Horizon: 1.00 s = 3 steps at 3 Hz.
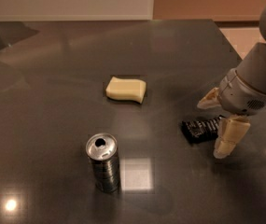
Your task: Move rxbar chocolate near sponge
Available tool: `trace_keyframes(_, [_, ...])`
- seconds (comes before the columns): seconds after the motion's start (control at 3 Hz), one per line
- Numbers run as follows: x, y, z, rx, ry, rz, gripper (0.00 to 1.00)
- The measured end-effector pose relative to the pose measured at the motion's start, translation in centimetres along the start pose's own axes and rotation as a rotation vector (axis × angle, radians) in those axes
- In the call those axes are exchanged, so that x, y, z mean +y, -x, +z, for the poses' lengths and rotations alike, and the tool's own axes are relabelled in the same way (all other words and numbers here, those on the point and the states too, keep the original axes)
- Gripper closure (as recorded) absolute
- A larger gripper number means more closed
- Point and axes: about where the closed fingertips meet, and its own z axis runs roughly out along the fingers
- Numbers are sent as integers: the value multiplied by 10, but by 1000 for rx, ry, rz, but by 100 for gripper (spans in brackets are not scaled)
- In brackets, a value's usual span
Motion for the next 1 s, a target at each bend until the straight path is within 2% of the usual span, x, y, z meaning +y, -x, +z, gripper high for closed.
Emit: trace_keyframes(1.0, [2, 0, 7, 6, -12, -6, 87])
